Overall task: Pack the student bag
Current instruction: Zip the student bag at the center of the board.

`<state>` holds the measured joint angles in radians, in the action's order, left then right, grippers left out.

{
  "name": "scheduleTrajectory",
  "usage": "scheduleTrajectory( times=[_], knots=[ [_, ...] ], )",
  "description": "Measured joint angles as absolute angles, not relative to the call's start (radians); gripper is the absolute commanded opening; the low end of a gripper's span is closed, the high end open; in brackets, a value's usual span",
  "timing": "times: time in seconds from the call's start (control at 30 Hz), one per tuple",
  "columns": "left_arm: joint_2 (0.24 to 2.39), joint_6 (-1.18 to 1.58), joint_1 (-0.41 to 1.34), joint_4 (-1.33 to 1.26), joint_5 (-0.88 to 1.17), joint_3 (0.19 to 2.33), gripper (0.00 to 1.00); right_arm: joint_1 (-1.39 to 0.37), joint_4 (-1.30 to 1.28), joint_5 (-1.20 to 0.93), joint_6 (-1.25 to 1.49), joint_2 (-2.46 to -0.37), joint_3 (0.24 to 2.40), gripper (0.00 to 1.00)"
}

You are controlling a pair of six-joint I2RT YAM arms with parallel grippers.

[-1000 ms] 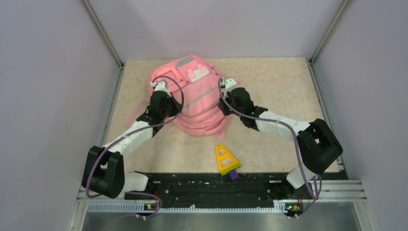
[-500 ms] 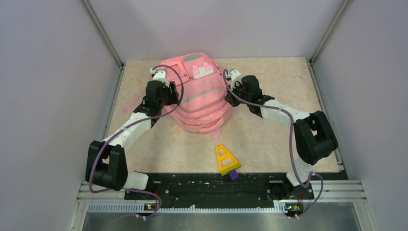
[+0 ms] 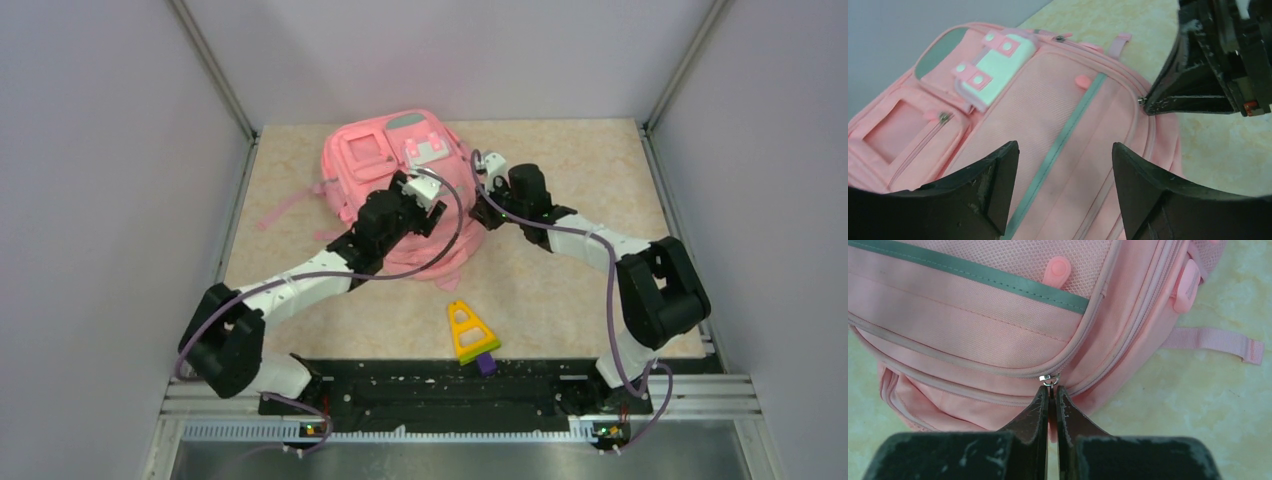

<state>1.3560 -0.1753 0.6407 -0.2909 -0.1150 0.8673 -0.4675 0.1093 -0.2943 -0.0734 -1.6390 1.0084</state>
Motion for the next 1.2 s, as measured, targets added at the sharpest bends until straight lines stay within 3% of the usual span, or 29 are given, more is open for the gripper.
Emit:
scheduleTrajectory(
  times=[0.4,0.6,0.77,1.2],
  knots=[
    [1.623,-0.456,0.778,-0.457,-0.102,0.867,0.71,-0.466,0.116,-0.301,-0.059,-1.634,1.002,0.0],
    [1.648,-0.503,0.788,-0.514,-0.17,0.867,0.28,-0.464,0.127,-0.303,-0.045,-1.628,0.988,0.0],
    [1.656,-0.507,0.81,-0.571,-0.246,0.847,0.0,-0.464,0.129,-0.307,-0.041,-1.618,0.988,0.0],
    [1.467,-0.429,0.828,-0.62,-0.308,0.665,0.0,-0.487,0.03,-0.324,-0.062,-1.587,1.044,0.0]
  ],
)
